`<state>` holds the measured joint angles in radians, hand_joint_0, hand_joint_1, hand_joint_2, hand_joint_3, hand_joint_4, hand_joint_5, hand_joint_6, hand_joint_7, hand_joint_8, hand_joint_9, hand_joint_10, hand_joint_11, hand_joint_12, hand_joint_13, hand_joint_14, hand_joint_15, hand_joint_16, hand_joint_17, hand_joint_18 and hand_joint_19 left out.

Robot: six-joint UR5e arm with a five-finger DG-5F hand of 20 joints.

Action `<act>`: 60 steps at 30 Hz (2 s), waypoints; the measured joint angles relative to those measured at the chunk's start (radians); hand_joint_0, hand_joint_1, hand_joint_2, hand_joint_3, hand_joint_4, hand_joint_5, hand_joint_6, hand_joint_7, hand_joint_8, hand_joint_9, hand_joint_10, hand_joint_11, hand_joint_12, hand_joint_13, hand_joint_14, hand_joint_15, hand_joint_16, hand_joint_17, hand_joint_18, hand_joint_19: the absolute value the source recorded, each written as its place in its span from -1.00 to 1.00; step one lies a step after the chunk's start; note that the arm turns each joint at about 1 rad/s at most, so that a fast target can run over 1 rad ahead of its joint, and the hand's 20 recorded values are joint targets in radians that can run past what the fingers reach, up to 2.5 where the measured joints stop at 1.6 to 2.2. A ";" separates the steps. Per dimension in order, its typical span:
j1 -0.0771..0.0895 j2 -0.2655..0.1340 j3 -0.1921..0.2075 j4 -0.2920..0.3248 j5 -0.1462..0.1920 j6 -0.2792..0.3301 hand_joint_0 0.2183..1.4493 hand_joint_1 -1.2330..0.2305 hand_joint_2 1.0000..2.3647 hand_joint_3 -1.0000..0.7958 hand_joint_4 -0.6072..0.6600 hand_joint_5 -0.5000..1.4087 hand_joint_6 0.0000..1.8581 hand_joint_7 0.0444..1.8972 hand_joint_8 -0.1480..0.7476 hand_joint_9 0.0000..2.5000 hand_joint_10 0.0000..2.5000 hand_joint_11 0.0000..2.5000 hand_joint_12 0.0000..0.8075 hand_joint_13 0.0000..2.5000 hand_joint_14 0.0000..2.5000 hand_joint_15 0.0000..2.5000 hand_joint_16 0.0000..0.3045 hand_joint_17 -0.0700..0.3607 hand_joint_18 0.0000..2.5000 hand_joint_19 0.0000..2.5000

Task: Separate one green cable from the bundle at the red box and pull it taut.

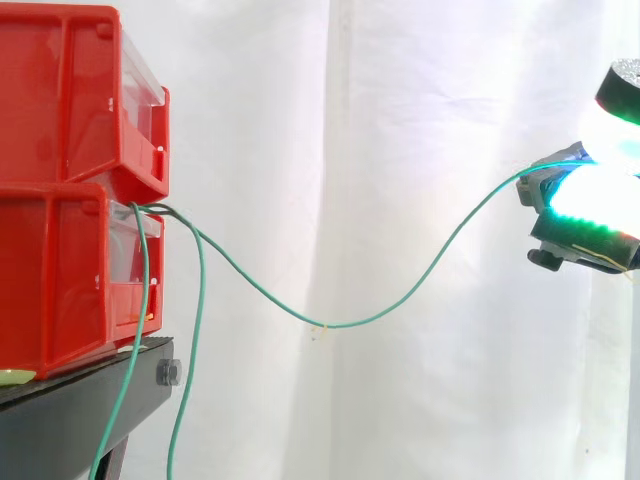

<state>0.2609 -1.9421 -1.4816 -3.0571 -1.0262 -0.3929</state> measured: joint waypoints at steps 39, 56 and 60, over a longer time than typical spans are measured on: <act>0.000 0.000 0.001 0.003 -0.005 -0.009 -0.19 -0.34 -0.98 -0.24 -0.07 -0.32 -0.46 0.44 -0.68 1.00 1.00 -0.71 0.04 1.00 -0.98 0.27 -0.70 -0.20 0.48 -0.69; 0.000 0.000 0.000 0.004 -0.005 -0.009 -0.19 -0.35 -0.98 -0.23 -0.07 -0.32 -0.46 0.44 -0.68 1.00 1.00 -0.71 0.04 1.00 -0.98 0.27 -0.71 -0.21 0.48 -0.69; 0.000 0.000 0.000 0.004 -0.005 -0.009 -0.19 -0.35 -0.98 -0.23 -0.07 -0.32 -0.46 0.44 -0.68 1.00 1.00 -0.72 0.05 1.00 -0.98 0.26 -0.70 -0.20 0.48 -0.69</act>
<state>0.2608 -1.9420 -1.4817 -3.0531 -1.0308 -0.4019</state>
